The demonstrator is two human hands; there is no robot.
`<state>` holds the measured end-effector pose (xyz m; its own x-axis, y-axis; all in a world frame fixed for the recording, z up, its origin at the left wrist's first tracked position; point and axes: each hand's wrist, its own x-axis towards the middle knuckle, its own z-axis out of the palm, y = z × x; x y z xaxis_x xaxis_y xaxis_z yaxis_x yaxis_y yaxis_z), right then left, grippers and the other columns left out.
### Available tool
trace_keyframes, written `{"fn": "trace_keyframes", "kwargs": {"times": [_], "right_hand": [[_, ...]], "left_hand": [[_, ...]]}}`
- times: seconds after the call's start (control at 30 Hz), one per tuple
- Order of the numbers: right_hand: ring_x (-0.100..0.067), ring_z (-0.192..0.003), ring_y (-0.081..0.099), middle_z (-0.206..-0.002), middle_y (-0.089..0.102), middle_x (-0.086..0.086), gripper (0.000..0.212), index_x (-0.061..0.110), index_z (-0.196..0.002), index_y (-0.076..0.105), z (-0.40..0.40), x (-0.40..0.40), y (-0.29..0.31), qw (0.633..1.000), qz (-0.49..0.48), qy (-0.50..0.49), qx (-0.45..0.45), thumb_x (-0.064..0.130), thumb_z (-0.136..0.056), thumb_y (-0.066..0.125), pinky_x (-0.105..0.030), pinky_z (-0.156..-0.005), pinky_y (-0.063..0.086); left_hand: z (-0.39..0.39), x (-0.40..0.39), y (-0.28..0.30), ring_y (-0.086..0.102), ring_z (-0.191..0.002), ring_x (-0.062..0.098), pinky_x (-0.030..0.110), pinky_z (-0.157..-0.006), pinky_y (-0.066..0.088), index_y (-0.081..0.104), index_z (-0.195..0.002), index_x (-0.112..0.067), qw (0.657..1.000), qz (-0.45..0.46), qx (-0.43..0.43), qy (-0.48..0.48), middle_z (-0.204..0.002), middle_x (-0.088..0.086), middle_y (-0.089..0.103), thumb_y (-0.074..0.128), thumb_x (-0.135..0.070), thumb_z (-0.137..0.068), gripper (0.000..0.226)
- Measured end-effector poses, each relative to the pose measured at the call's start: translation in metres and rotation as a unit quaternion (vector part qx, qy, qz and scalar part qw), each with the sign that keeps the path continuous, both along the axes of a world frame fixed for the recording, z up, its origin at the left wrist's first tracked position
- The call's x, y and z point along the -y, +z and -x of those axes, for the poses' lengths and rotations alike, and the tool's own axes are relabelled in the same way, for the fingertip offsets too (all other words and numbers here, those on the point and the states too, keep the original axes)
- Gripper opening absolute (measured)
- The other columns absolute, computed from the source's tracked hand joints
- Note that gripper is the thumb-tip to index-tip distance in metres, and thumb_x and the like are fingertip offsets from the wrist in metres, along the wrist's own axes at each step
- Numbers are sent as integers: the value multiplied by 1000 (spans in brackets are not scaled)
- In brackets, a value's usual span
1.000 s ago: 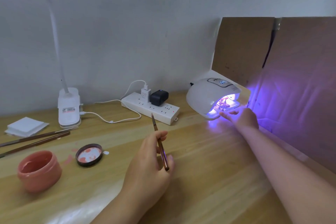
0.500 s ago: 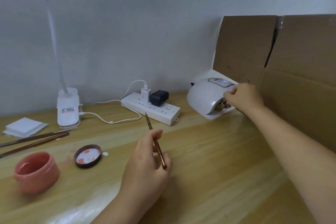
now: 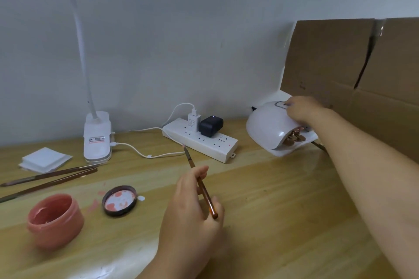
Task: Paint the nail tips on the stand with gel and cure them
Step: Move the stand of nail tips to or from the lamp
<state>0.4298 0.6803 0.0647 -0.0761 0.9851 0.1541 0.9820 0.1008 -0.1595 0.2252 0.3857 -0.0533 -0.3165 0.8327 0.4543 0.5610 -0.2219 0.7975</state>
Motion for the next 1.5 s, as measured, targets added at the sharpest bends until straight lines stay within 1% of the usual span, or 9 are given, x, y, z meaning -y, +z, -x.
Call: {"fn": "trace_keyframes", "kwargs": {"times": [0.27, 0.5, 0.6, 0.73, 0.87, 1.03, 1.17, 1.37, 1.5], "right_hand": [[-31, -92, 52, -112, 58, -19, 20, 11, -107, 52, -6, -8, -6, 1000, -12, 8, -19, 10, -90, 41, -33, -72, 40], [-42, -127, 40, -136, 43, -25, 52, 3, -139, 30, 33, 57, -18, 995, -48, -17, -83, 22, -93, 46, -42, -100, 36], [-37, -115, 51, -122, 58, -18, 36, 6, -121, 56, 67, 103, -22, 988, -75, 71, -115, 18, -88, 51, -39, -93, 44], [-22, -74, 62, -78, 71, -4, 20, 9, -77, 70, 103, 166, -21, 966, 3, 140, -216, 20, -82, 55, -32, -68, 48], [-10, -52, 55, -60, 68, 6, 20, 13, -76, 74, 119, 222, -19, 918, 179, 170, -311, 29, -82, 64, -24, -55, 43], [-6, -49, 54, -63, 68, 4, 24, 13, -73, 74, 139, 271, -20, 872, 207, 207, -392, 34, -84, 69, -20, -49, 41], [-5, -50, 60, -65, 70, 3, 27, 18, -73, 69, 173, 304, -16, 881, 165, 222, -385, 44, -77, 73, -24, -51, 42], [-7, -47, 54, -54, 63, 4, 26, 11, -79, 75, 248, 364, -24, 821, 245, 298, -421, 35, -86, 70, -18, -45, 38], [-10, -54, 59, -70, 70, 1, 20, 10, -86, 74, 294, 397, -37, 749, 295, 293, -515, 30, -86, 71, -21, -49, 38]], "left_hand": [[0, 2, -1, 46, -108, -9, 5, -81, 39, 37, -113, -53, 1000, -6, -9, -4, -117, -31, 46, 62, -15, -84, 54], [-4, 7, 7, 47, -110, -1, 26, -94, 46, 38, -140, -31, 1000, 21, -3, -12, -120, -23, 44, 60, -28, -87, 58], [-4, 9, 11, 46, -106, -5, 20, -93, 41, 37, -143, -25, 999, 26, 25, -18, -122, -17, 44, 45, -40, -85, 61], [-2, 7, 8, 42, -100, -2, 4, -85, 31, 40, -142, -12, 998, 20, 61, 0, -116, -2, 43, 39, -4, -95, 47], [2, 12, 14, 45, -96, 5, 0, -78, 31, 49, -118, -21, 996, 27, 80, 26, -110, 1, 49, 37, 8, -89, 43], [25, 38, 23, 54, -65, 0, 16, -52, 38, 32, -82, -32, 995, 21, 93, 36, -76, -6, 54, 42, 1, -91, 36], [66, 84, 32, 65, -72, 22, 50, -61, 55, 31, -85, -32, 995, -3, 81, 61, -85, -1, 55, 45, -2, -95, 34], [129, 155, 41, 68, -80, 11, 42, -66, 57, 35, -104, -38, 996, -31, 47, 76, -95, -7, 68, 46, -4, -98, 37], [168, 199, 41, 67, -102, 18, 40, -82, 57, 26, -139, -25, 994, -16, 9, 103, -137, -11, 52, 47, -7, -99, 49]]}}
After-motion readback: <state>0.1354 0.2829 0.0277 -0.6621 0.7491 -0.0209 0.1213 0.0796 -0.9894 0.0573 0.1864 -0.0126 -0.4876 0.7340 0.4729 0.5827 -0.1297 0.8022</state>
